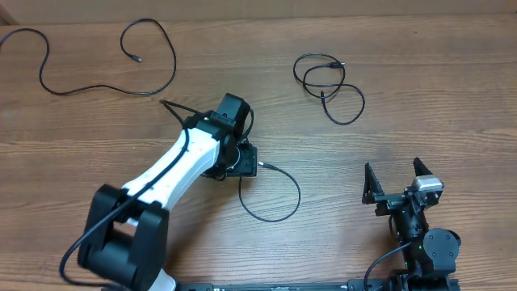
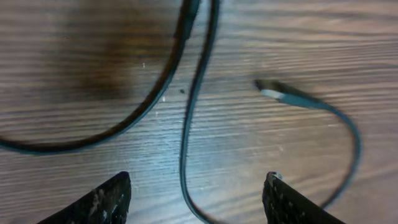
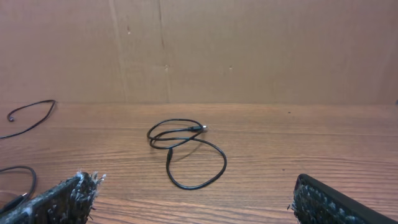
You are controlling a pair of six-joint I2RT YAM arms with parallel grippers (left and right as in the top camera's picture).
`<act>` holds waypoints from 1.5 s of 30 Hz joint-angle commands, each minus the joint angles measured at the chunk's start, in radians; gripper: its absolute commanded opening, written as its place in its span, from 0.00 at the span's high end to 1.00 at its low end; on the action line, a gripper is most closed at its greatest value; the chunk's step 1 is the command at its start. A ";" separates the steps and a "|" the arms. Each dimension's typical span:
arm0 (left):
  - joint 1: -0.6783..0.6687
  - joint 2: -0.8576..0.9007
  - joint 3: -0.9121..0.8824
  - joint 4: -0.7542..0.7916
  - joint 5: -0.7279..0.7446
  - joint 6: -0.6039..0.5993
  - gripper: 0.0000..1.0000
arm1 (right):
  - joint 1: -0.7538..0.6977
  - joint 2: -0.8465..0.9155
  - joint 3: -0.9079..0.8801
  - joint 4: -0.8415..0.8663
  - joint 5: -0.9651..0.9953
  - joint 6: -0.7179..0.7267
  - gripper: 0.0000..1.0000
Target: Untangle cables
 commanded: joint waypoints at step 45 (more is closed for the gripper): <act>-0.085 0.307 0.113 0.022 -0.311 -0.012 0.30 | -0.002 -0.008 -0.010 0.003 0.009 -0.005 0.00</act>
